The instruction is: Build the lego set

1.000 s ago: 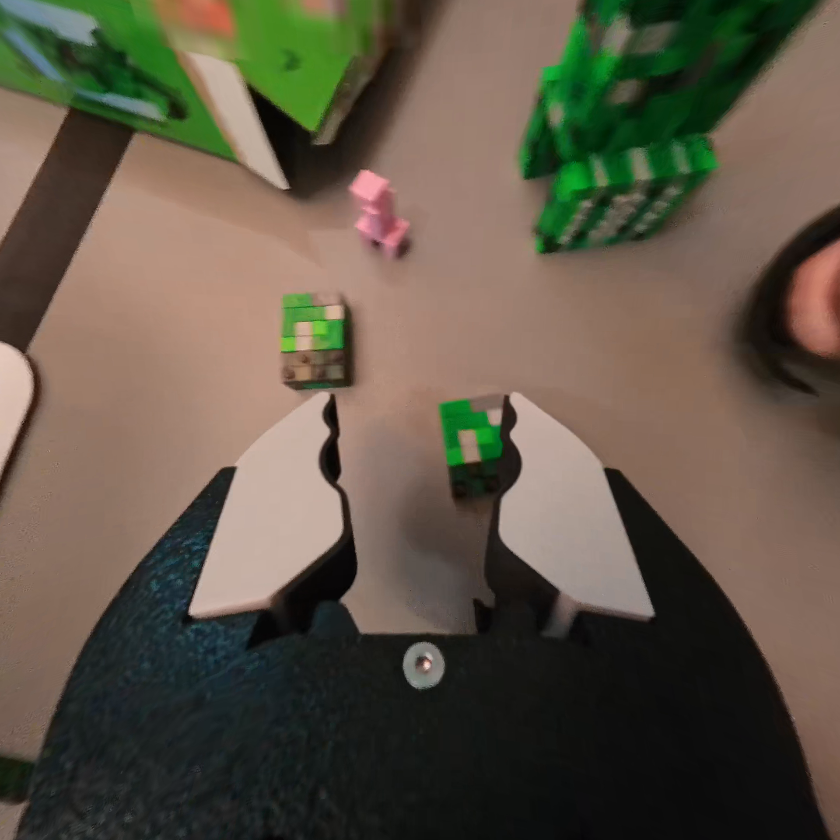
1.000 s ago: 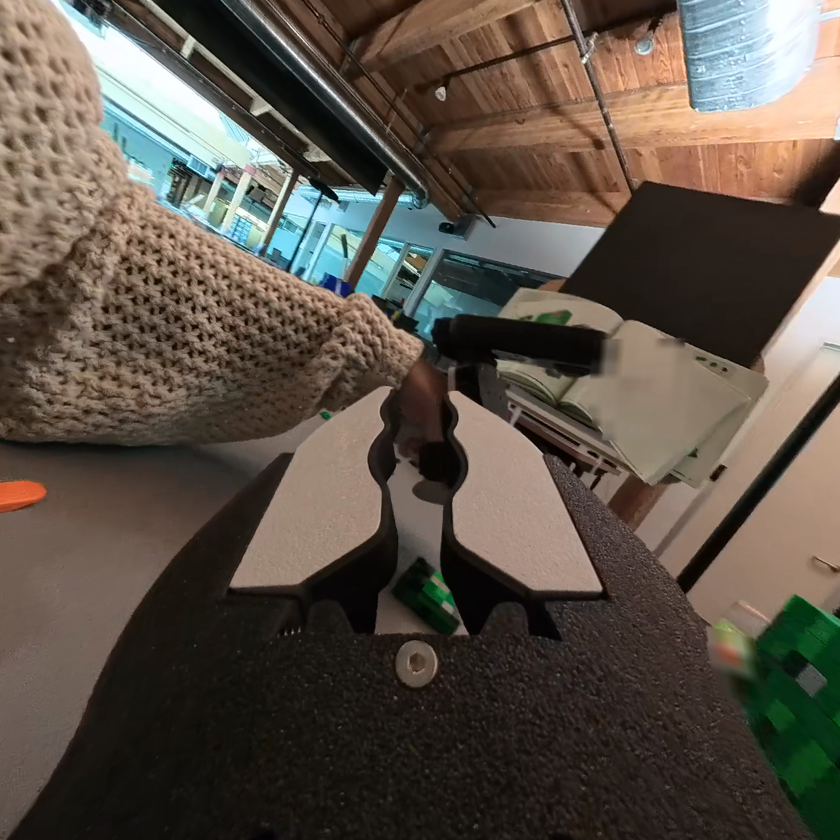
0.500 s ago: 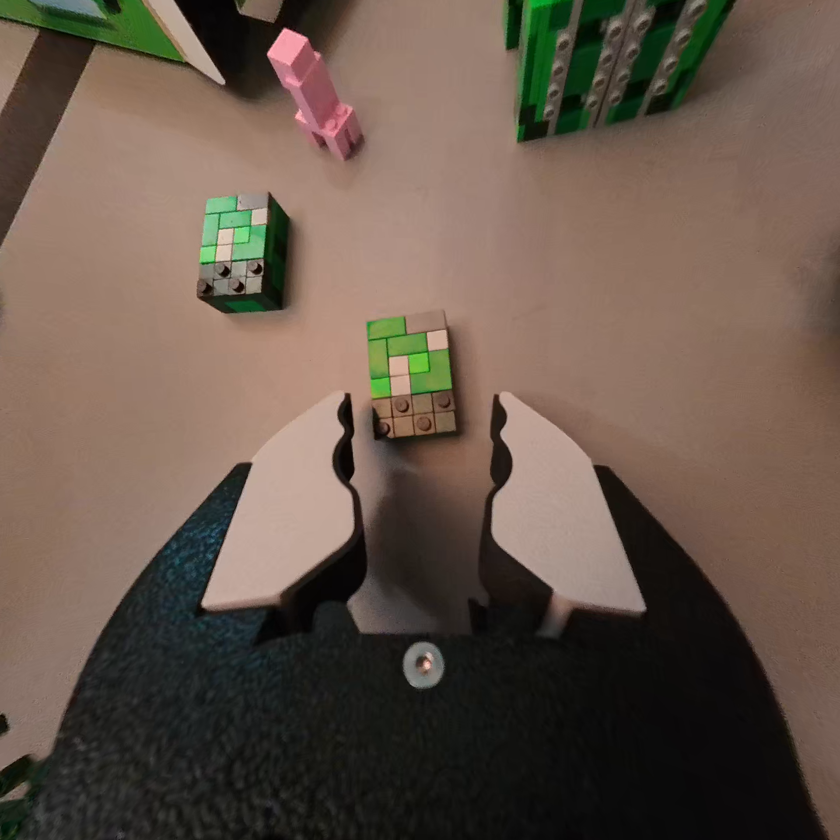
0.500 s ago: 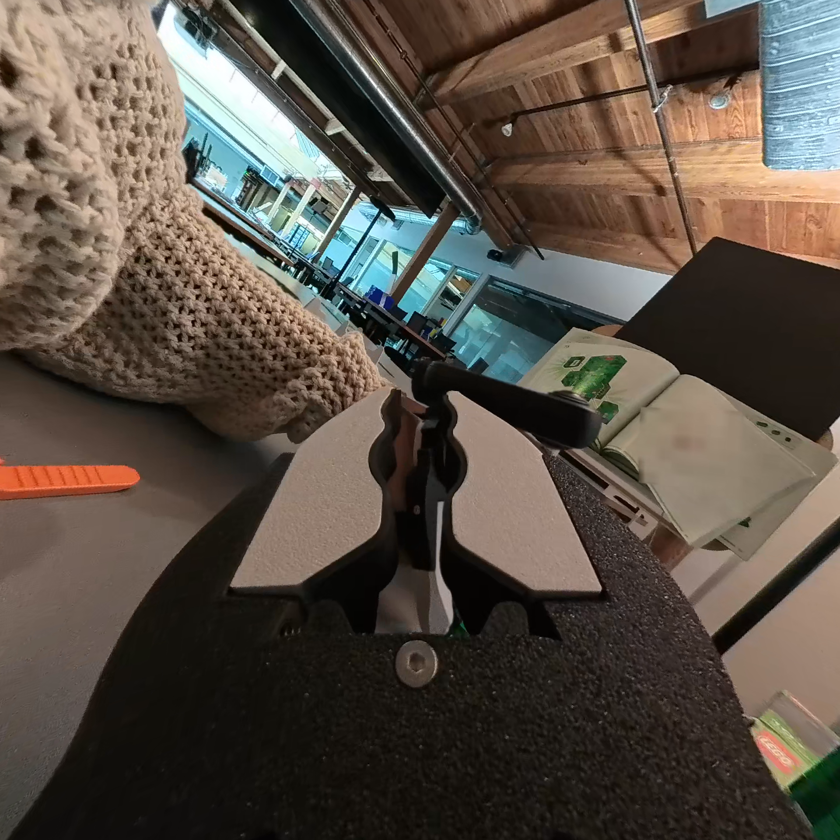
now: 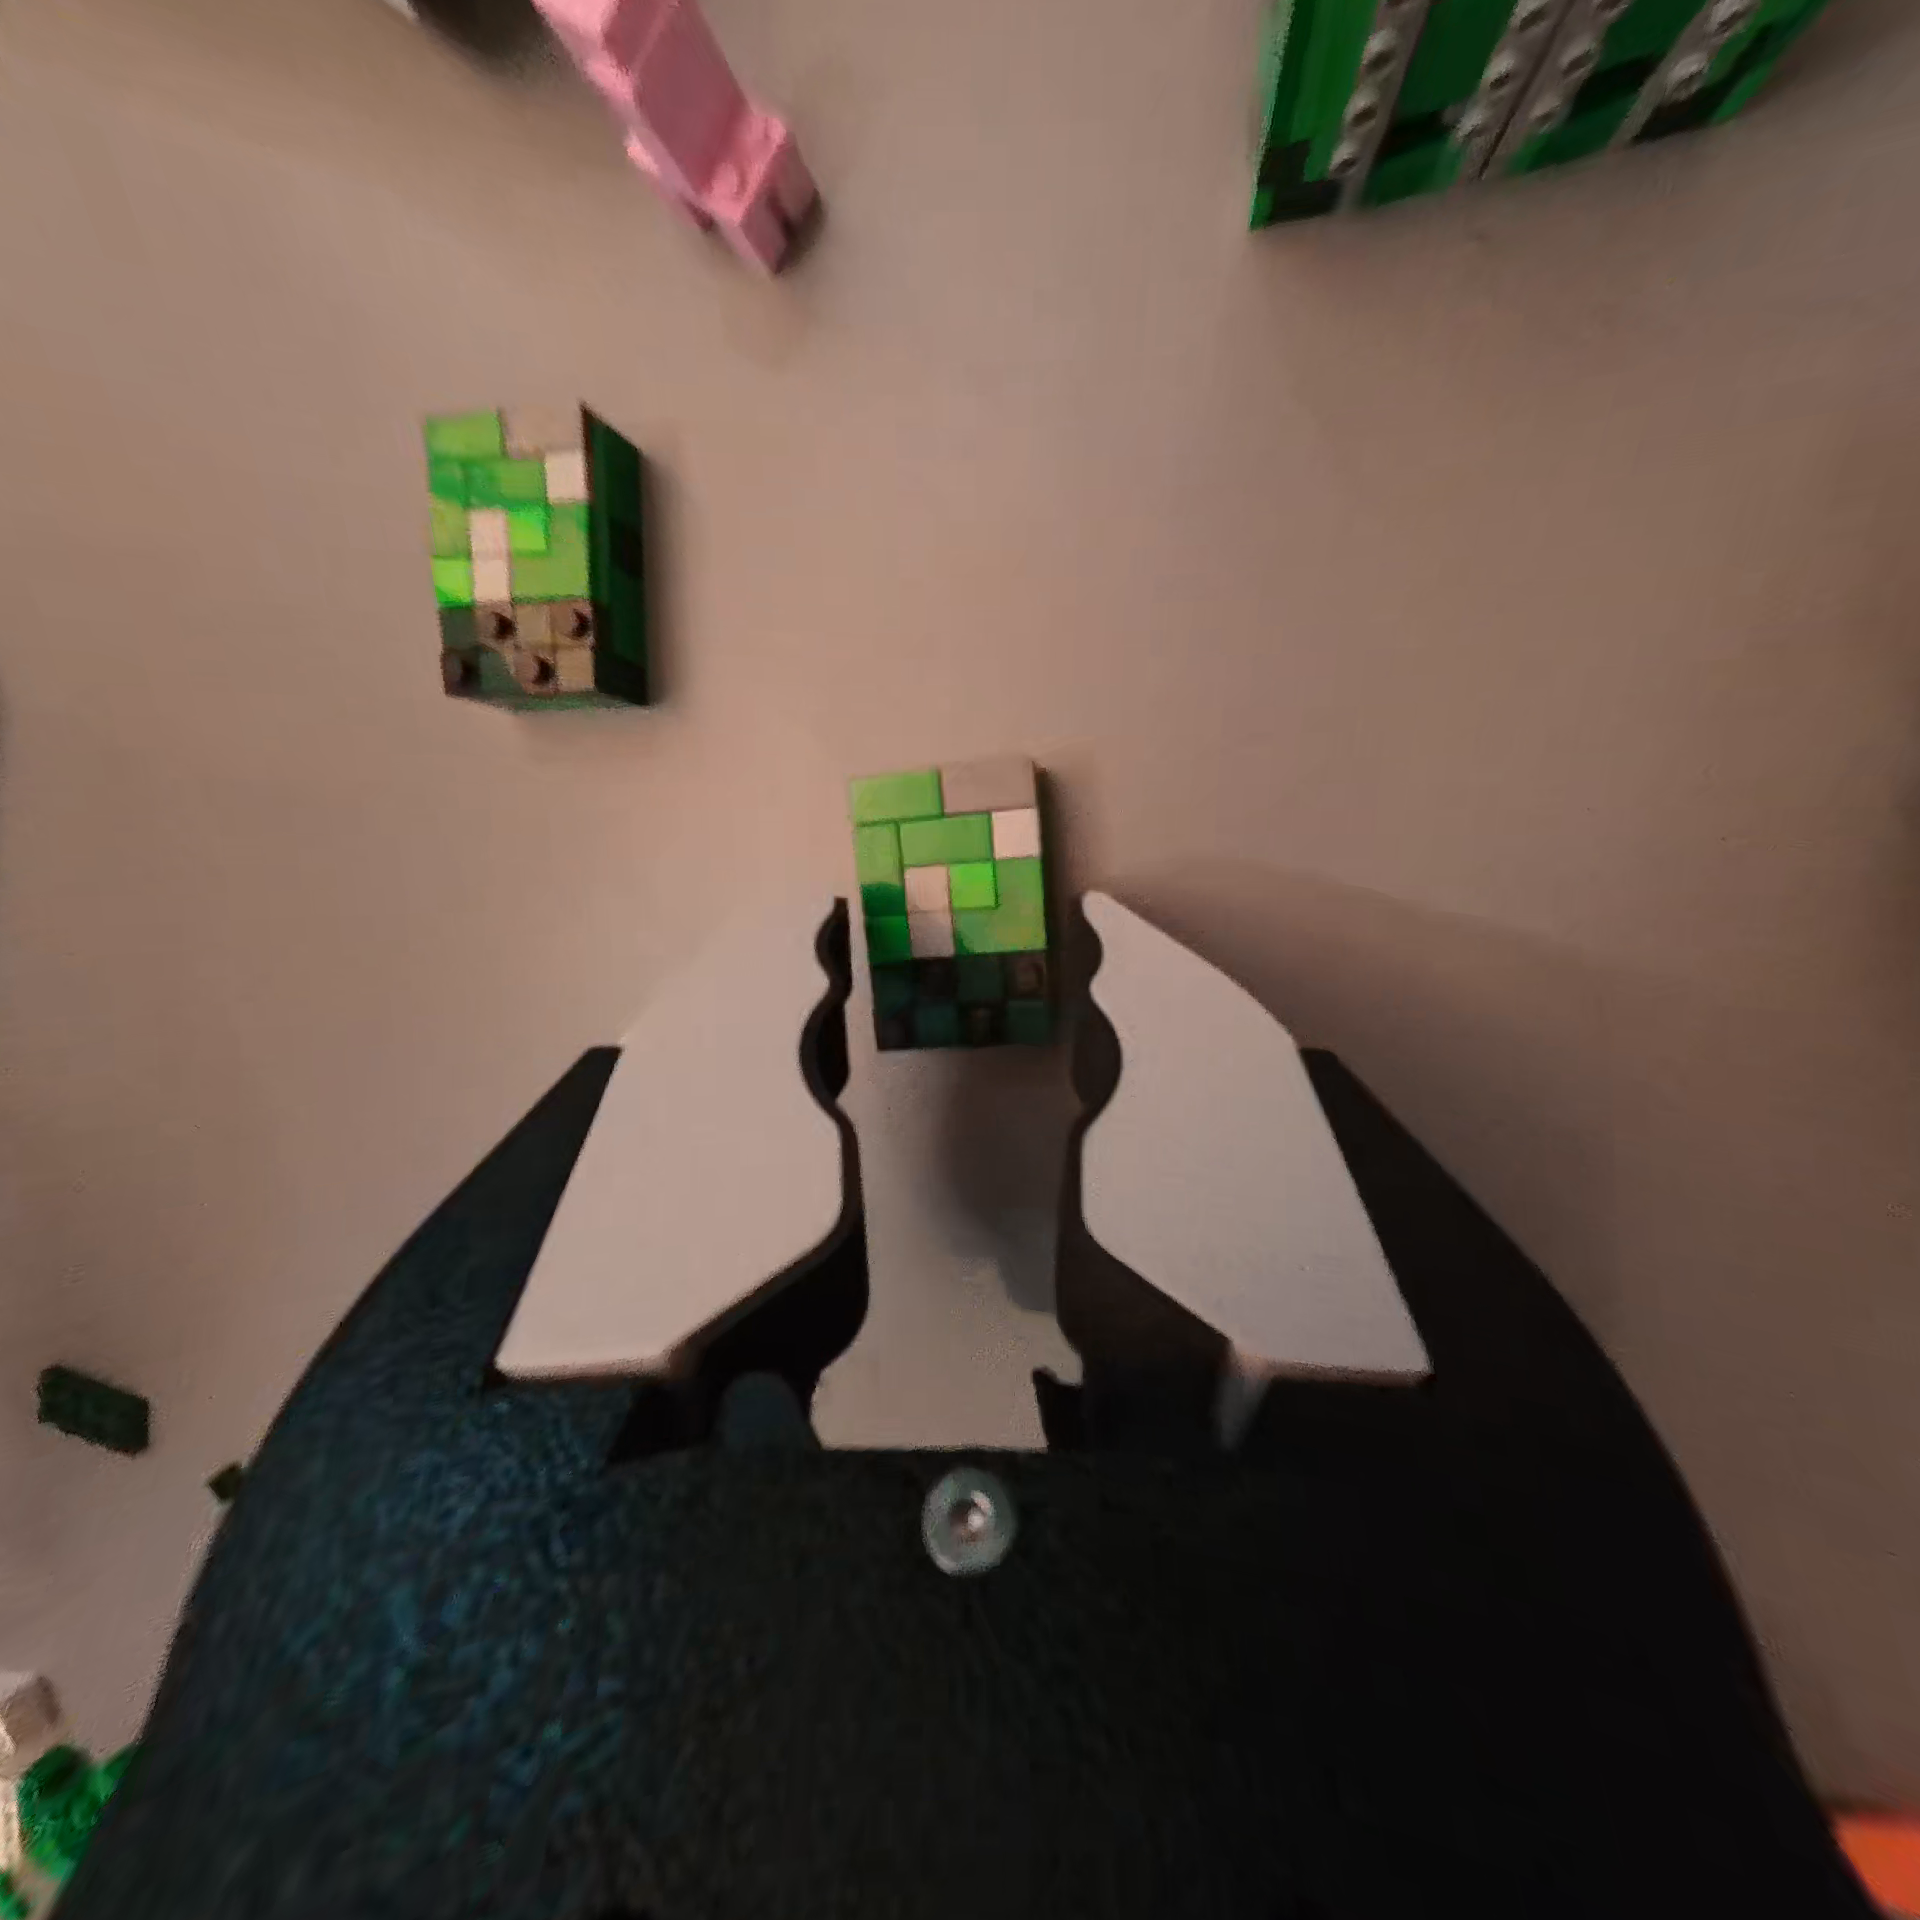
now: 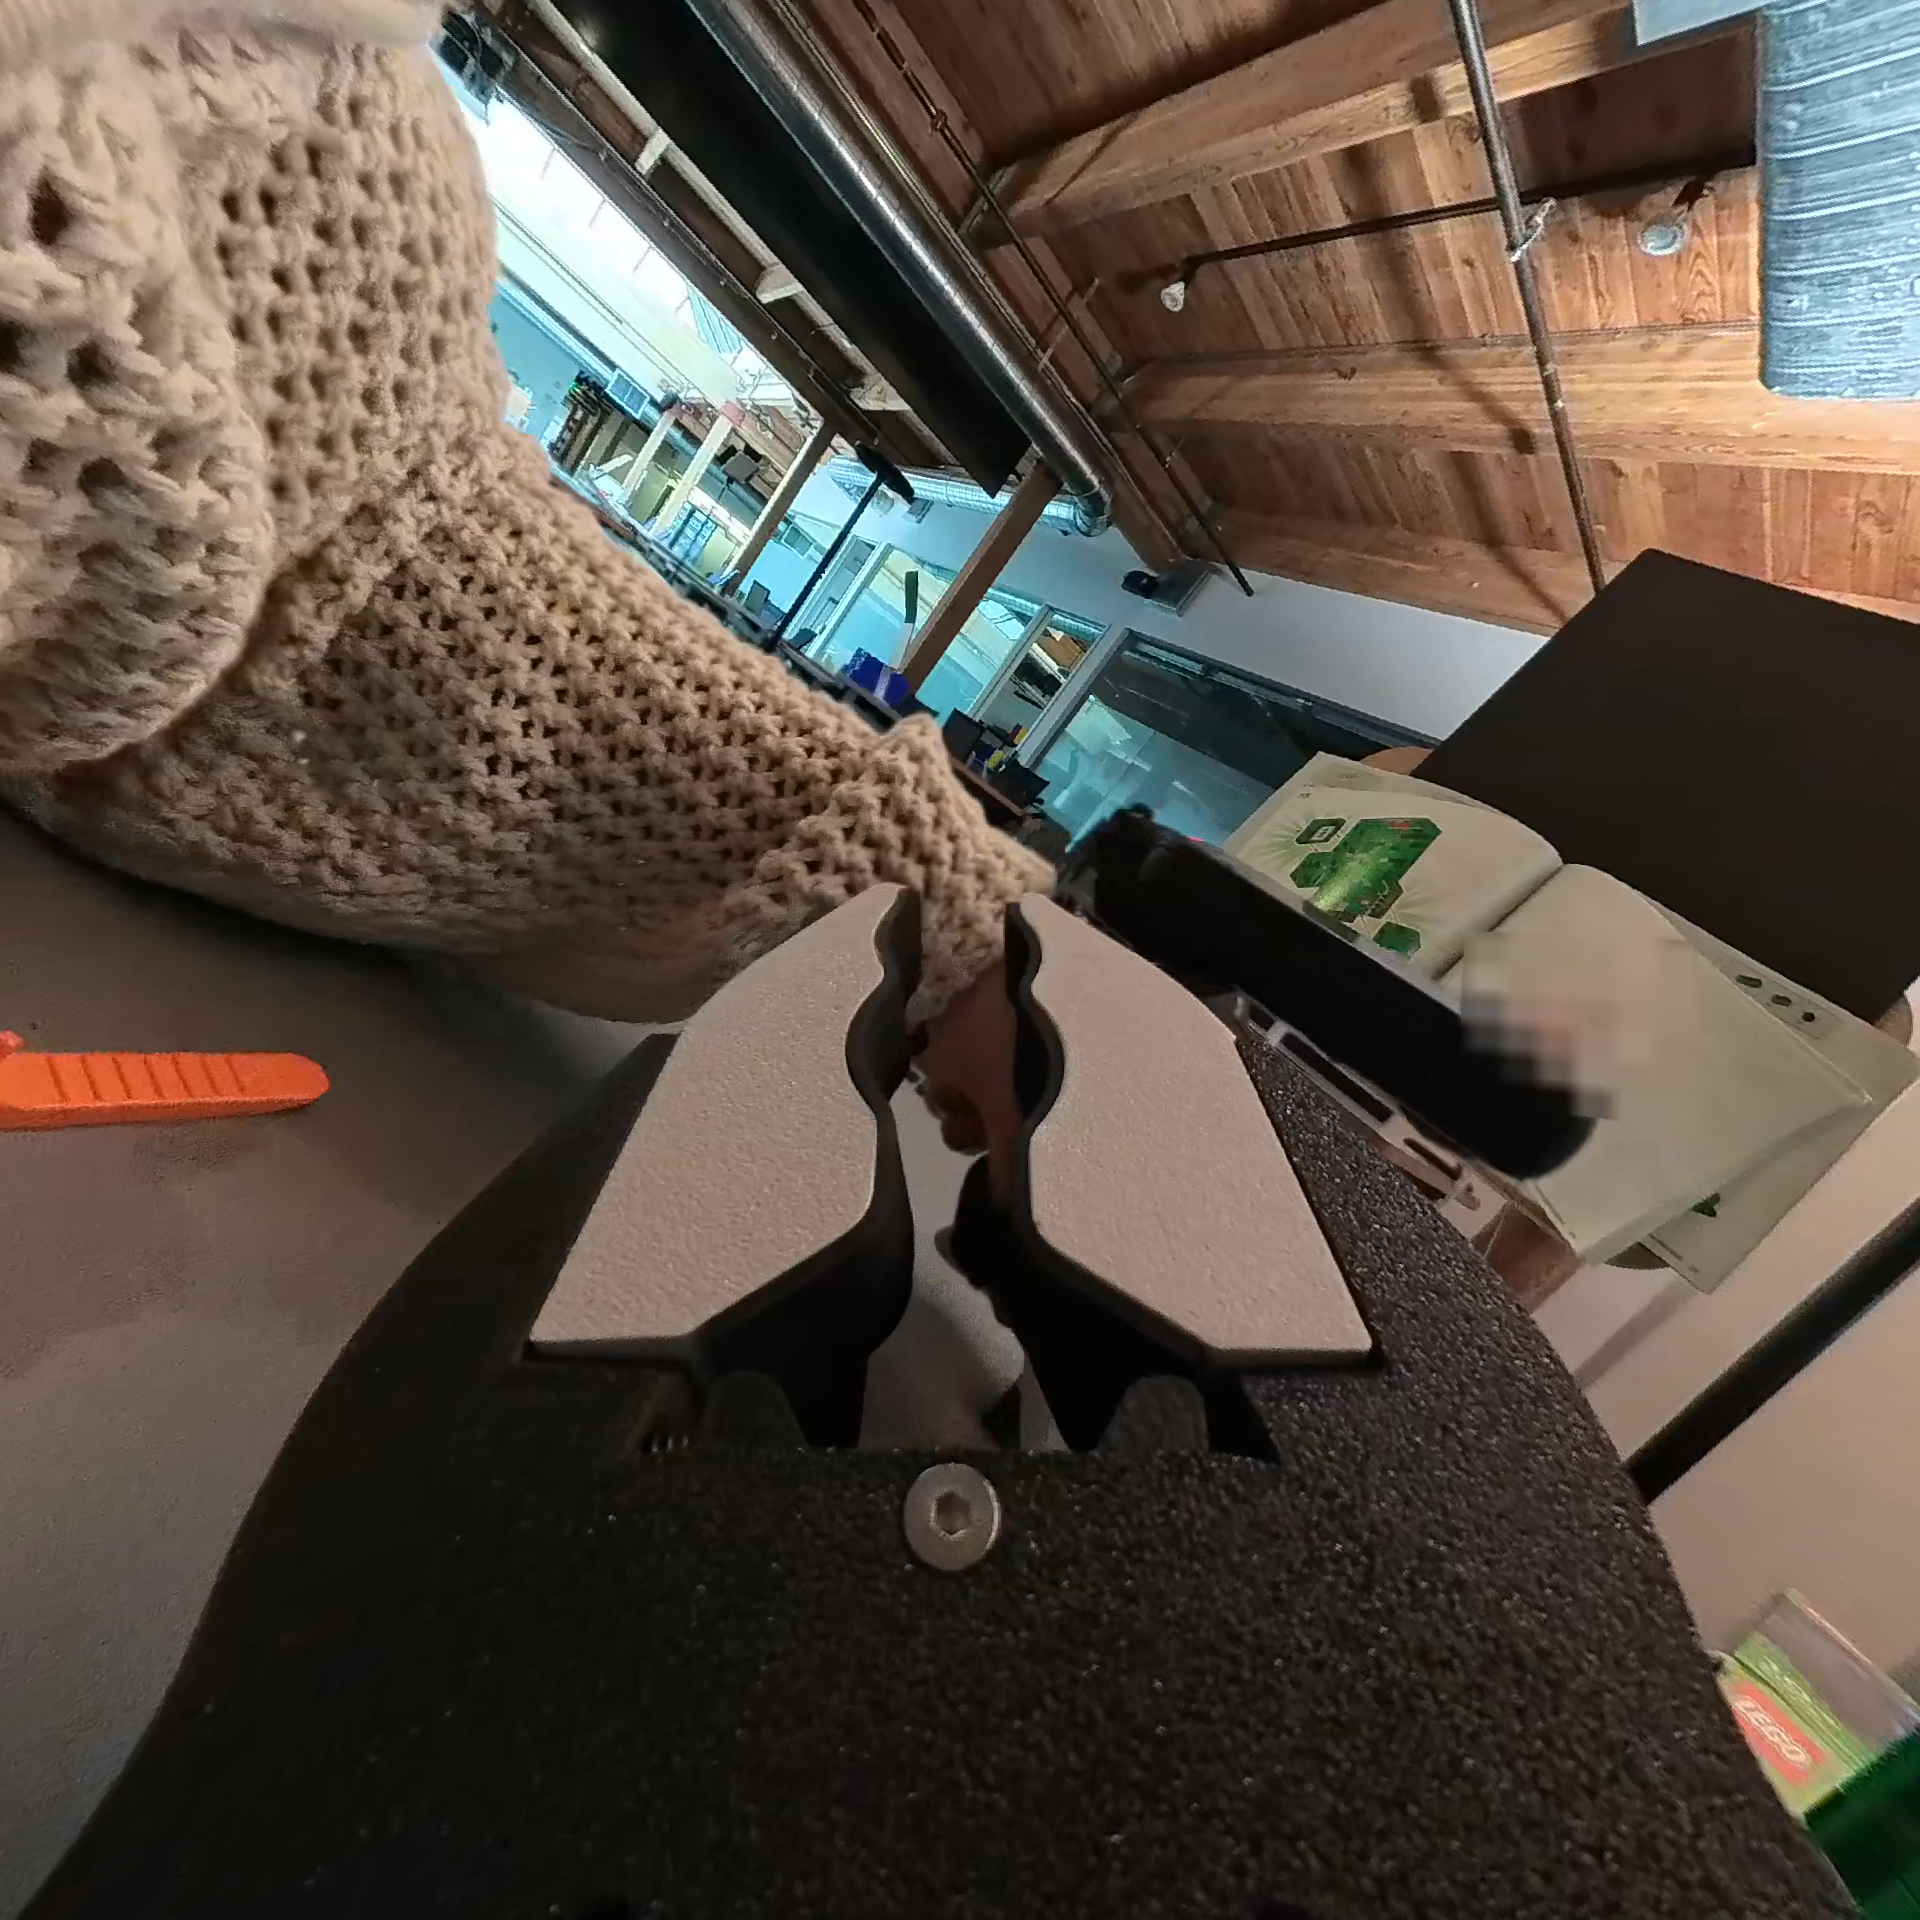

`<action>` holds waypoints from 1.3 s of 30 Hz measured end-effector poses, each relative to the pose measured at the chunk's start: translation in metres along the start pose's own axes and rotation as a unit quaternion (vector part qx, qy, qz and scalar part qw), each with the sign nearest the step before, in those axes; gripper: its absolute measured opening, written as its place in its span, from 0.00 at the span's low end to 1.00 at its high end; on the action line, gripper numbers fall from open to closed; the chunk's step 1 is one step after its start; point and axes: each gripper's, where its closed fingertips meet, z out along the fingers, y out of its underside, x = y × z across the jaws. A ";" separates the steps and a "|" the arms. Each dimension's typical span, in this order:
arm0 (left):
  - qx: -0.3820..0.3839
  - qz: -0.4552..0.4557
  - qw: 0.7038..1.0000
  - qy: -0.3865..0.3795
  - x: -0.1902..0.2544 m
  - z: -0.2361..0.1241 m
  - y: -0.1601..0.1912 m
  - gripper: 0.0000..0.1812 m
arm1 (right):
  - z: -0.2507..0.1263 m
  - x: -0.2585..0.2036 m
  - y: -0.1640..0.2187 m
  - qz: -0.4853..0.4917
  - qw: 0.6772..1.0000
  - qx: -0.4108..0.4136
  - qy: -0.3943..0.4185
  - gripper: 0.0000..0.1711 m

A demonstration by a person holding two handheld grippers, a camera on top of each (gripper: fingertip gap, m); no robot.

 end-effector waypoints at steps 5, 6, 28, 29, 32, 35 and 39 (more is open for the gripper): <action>-0.073 -0.009 0.997 0.031 0.001 0.003 0.007 0.29 | 0.000 -0.001 0.000 -0.003 1.000 0.000 -0.002 0.09; -0.080 -0.005 0.996 0.029 0.000 0.003 0.007 0.28 | 0.000 -0.001 0.000 -0.005 1.000 0.000 -0.003 0.08; -0.068 0.050 0.996 0.022 -0.034 0.027 -0.049 0.19 | -0.001 0.000 0.003 -0.014 1.000 -0.007 -0.001 0.07; -0.071 0.054 0.996 0.023 -0.034 0.028 -0.050 0.19 | -0.001 0.000 0.003 -0.012 1.000 -0.008 -0.001 0.07; -0.086 0.056 0.994 0.026 -0.034 0.033 -0.050 0.20 | -0.001 0.001 0.004 -0.009 1.000 -0.008 0.000 0.07; -0.076 0.061 0.995 0.026 -0.034 0.035 -0.051 0.23 | -0.001 0.001 0.004 -0.009 1.000 -0.008 -0.001 0.07; -0.046 0.061 0.997 0.017 -0.034 0.021 -0.054 0.30 | -0.002 0.001 0.003 -0.009 1.000 -0.007 -0.001 0.07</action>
